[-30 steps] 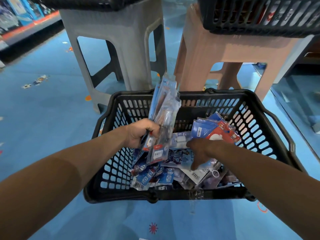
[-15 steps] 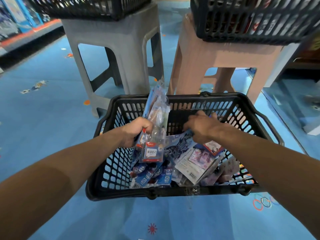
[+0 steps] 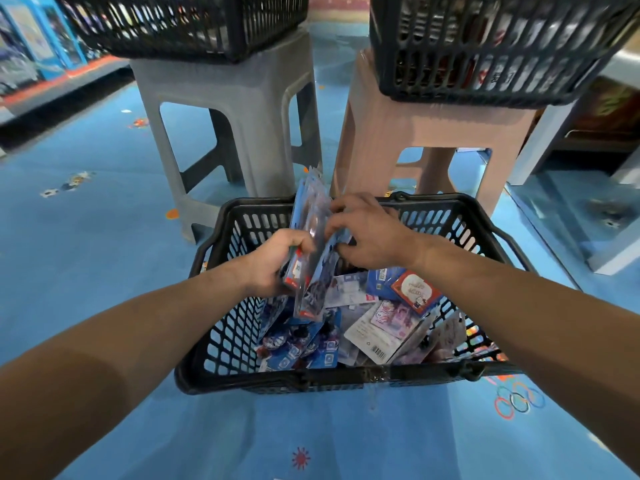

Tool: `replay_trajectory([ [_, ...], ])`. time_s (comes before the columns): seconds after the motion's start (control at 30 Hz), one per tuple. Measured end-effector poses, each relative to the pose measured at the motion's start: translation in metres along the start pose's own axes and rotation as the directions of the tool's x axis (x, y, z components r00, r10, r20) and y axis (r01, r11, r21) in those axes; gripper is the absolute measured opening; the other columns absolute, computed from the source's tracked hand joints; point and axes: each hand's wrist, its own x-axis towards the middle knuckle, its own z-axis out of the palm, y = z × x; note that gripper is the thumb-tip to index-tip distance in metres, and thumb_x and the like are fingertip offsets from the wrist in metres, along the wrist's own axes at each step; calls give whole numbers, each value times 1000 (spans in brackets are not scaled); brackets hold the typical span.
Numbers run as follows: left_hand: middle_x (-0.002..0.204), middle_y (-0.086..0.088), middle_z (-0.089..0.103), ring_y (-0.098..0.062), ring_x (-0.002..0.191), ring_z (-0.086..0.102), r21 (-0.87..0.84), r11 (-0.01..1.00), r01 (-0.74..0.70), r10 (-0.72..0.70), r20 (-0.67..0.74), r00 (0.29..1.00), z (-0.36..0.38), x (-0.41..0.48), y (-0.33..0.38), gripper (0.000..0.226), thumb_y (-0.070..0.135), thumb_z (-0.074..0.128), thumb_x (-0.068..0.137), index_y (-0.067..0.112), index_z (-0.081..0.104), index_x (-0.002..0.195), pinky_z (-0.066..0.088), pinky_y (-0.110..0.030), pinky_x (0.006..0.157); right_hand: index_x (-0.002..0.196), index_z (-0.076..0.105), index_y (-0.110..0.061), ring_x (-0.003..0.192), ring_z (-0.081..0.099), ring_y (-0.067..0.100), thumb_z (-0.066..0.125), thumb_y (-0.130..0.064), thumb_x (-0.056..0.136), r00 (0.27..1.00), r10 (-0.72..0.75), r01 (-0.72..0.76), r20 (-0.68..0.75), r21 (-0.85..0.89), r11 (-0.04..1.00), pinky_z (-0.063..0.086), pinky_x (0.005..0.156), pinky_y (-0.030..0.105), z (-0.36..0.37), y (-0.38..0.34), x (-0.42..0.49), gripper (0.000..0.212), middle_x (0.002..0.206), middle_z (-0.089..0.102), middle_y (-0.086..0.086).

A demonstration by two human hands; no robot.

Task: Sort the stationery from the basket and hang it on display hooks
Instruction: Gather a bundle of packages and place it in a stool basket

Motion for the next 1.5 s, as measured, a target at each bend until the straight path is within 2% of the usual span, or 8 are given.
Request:
replay_trajectory([
  [0.2, 94, -11, 70, -27, 84, 67, 12, 999, -39, 38, 81, 996, -2, 0, 4, 50, 28, 84, 67, 10, 68, 110, 50, -45, 92, 146, 40, -30, 126, 51, 29, 72, -61, 75, 956, 94, -15, -276, 274, 962, 45, 109, 47, 18, 10, 0, 83, 150, 33, 5],
  [0.33, 98, -14, 65, -28, 84, 63, -50, 995, -87, 93, 133, 987, 1, -2, 9, 60, 20, 77, 59, 10, 61, 116, 49, -45, 92, 147, 44, -23, 128, 53, 21, 84, -83, 43, 855, 454, -498, 251, 645, 580, 43, 109, 44, 14, 12, -4, 127, 145, 51, -3],
  [0.4, 102, -15, 65, -30, 88, 63, -44, 996, -76, 83, 196, 977, 6, -3, 12, 62, 18, 78, 58, 10, 61, 116, 48, -45, 94, 137, 53, -26, 128, 54, 32, 82, -81, 45, 766, 294, -642, 572, 706, 300, 37, 109, 61, 10, 9, -12, 110, 136, 59, 3],
  [0.57, 103, -18, 71, -32, 90, 69, -47, 998, -29, 34, 130, 991, 29, -6, 14, 50, 26, 75, 69, 6, 63, 114, 52, -46, 96, 123, 63, -9, 99, 71, 32, 76, -36, 82, 917, 33, -394, 398, 916, -78, 59, 90, 44, 2, -5, -17, 51, 114, 73, 15],
  [0.73, 134, -20, 66, -46, 123, 62, 19, 1000, 6, -7, 83, 997, 16, 0, 5, 99, 67, 89, 56, 23, 58, 140, 38, -72, 105, 122, 67, 1, 102, 72, 37, 82, -18, 76, 954, 246, -161, 170, 985, -56, 59, 89, 50, -7, -1, -10, 52, 114, 74, 20],
  [0.87, 142, -27, 58, -60, 122, 57, -251, 966, 70, -50, 84, 995, 9, 4, -6, 109, 100, 39, 68, 24, 54, 145, 41, -70, 101, 119, 69, 3, 101, 73, 38, 84, -4, 78, 913, 408, 11, 7, 999, -44, 58, 91, 59, -7, 0, -6, 45, 111, 75, 20],
  [1.27, 111, -16, 77, -36, 115, 67, -356, 918, -176, 91, -244, 966, 34, 12, 11, 48, 45, 44, 100, 13, 80, 99, 43, -63, 110, 117, 67, 8, 101, 71, 45, 76, 6, 81, 914, 395, 99, -89, 995, -6, 60, 88, 53, 6, -14, 10, 38, 112, 73, 25],
  [1.5, 120, -17, 74, -43, 117, 63, -327, 928, -177, 106, -222, 969, 27, 12, 15, 70, 76, 39, 91, 24, 81, 112, 43, -71, 90, 119, 67, 8, 101, 71, 43, 72, 7, 82, 958, 280, 65, -69, 998, 24, 60, 87, 51, 0, -21, 13, 38, 116, 71, 27],
])
